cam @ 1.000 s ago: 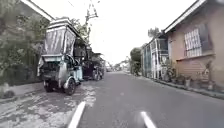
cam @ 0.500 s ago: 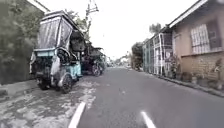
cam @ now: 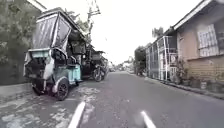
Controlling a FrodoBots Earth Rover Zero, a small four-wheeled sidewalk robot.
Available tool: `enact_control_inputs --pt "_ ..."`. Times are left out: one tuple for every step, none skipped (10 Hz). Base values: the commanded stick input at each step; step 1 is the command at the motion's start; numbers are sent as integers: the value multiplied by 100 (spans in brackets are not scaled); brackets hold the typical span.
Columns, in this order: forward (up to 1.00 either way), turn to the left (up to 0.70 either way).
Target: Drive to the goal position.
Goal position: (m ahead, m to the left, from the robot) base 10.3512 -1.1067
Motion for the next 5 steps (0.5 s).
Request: enact_control_inputs --pt "70 0" --pt "70 0" --pt "70 0" --pt "70 0" --pt "70 0"
